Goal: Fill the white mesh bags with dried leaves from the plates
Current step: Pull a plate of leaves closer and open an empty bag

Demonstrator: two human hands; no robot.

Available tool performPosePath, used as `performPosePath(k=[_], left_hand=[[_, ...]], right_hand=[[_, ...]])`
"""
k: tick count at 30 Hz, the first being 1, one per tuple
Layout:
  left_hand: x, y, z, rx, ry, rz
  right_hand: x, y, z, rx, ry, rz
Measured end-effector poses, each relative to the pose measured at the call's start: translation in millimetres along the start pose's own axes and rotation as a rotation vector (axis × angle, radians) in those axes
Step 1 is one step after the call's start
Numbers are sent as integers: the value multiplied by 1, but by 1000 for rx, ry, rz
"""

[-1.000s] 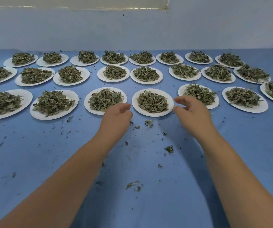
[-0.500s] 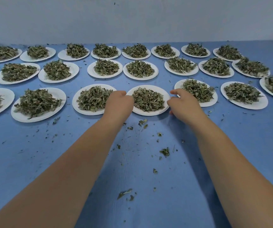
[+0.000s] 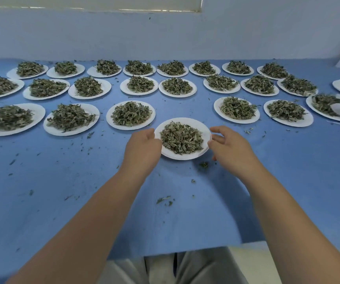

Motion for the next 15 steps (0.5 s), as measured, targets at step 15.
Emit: performPosePath(k=[15], left_hand=[[49, 58, -36, 259, -298, 92]], right_hand=[[-89, 24, -53, 5, 304, -274]])
Point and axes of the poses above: each hand's wrist, its own y-axis away from the middle knuckle, its own x-axis out of the palm, z = x × y, the point moved 9 cm from there along -y, towards the middle knuckle, and after that the axes turned 11 degrees about y, right-handed, at the moved point
